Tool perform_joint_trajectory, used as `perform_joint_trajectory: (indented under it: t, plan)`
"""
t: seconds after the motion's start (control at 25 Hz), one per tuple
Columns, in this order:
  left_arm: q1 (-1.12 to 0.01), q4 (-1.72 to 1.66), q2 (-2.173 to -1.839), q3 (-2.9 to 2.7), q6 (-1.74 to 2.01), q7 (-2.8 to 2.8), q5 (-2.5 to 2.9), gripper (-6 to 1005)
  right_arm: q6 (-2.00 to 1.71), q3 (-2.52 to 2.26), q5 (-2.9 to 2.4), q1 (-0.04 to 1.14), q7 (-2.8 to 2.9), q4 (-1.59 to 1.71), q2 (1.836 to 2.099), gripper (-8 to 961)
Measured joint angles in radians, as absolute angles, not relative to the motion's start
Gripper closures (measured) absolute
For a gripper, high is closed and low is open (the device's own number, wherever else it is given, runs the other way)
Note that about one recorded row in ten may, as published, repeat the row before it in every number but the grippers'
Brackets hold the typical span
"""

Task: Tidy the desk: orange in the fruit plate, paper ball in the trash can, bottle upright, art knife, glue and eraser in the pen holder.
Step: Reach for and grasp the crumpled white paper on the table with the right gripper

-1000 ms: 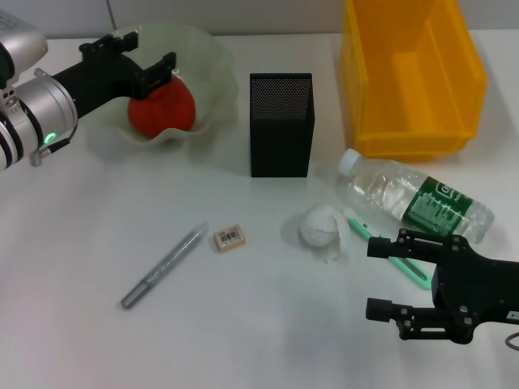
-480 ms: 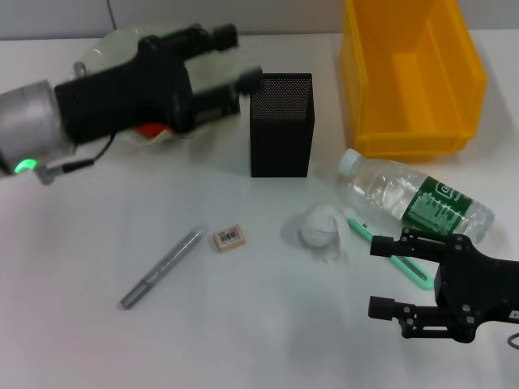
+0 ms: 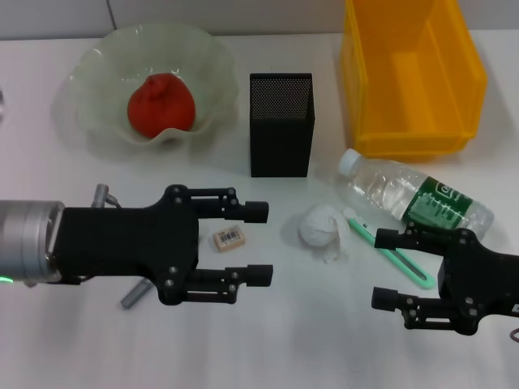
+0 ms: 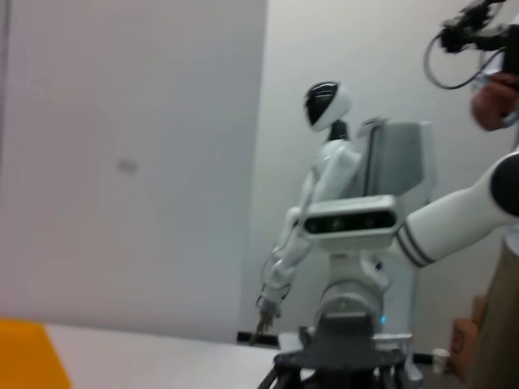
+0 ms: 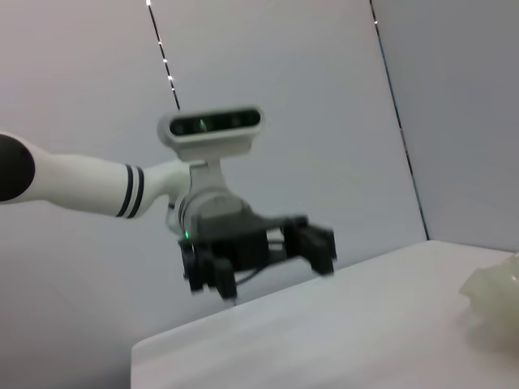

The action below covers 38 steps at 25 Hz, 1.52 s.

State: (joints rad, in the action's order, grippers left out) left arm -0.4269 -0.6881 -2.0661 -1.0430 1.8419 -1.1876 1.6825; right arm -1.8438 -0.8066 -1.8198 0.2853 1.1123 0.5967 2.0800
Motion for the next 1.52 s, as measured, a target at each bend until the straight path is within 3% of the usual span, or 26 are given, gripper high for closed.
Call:
perform_joint_trajectory:
  t: [0.48,0.84,1.08,1.2,1.36,1.52]
  plan:
    - [-0.423,-0.665,-2.067,-1.043,1.796,-1.18,1.681,317,-1.841,-0.786,-1.821,0.289,1.19,0.634,2.08,166]
    - [-0.422,-0.64,-2.068,-1.047,1.768,-1.176,1.687,320,-1.868,-0.774,-1.861,0.293,1.775,1.132,2.069,165]
    - [-0.421,-0.613,-2.068,-1.05,1.765,-1.142,1.687,321,-1.917,-0.774,-2.042,0.444,2.143,1.293,2.015,165]
    - [-0.42,-0.611,-2.068,-1.051,1.764,-1.141,1.687,322,-1.969,-0.81,-2.208,0.595,2.301,1.292,1.976,166]
    - [-0.42,-0.611,-2.068,-1.051,1.762,-1.141,1.687,323,-1.99,-0.833,-2.312,0.702,2.348,1.271,1.969,166]
    - [-0.42,-0.607,-2.069,-1.05,1.753,-1.141,1.687,324,-1.928,-0.864,-2.422,0.787,2.342,1.175,1.99,166]
